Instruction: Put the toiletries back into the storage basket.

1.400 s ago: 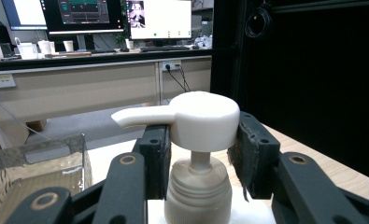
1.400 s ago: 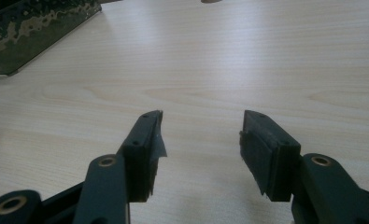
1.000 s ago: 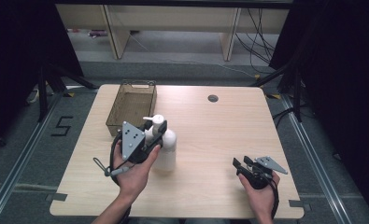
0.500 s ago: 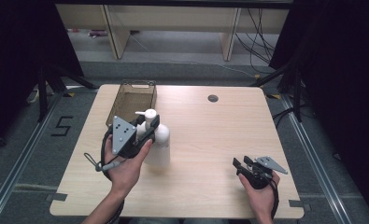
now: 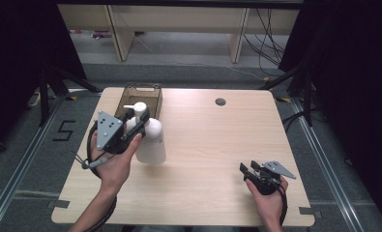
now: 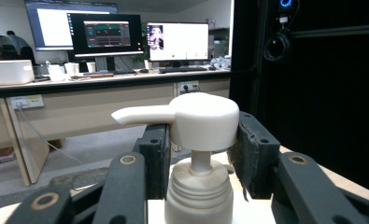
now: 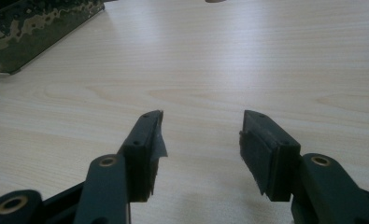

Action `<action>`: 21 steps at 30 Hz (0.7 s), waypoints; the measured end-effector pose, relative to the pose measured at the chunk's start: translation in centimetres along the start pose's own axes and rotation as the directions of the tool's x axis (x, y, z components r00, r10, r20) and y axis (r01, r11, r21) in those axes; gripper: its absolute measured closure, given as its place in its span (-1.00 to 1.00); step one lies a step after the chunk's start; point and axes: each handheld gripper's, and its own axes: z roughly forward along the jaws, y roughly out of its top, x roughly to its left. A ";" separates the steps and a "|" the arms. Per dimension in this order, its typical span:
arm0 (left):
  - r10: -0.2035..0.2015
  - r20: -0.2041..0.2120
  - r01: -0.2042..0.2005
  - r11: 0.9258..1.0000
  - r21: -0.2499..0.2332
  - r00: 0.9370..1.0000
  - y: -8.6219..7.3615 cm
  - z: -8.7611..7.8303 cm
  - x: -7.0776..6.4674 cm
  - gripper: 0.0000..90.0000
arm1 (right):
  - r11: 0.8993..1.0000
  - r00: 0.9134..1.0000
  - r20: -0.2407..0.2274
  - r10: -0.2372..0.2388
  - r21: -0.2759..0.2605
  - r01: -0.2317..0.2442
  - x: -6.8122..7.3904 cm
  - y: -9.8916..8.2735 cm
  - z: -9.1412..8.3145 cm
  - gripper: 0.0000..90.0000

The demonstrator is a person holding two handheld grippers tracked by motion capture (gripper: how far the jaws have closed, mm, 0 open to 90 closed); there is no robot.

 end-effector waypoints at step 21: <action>-0.006 -0.061 0.004 0.999 -0.034 0.998 1.7 1.0 3.2 0.33 | 0.998 0.998 0.027 -0.059 0.000 0.059 0.0 0.0 0.1 0.09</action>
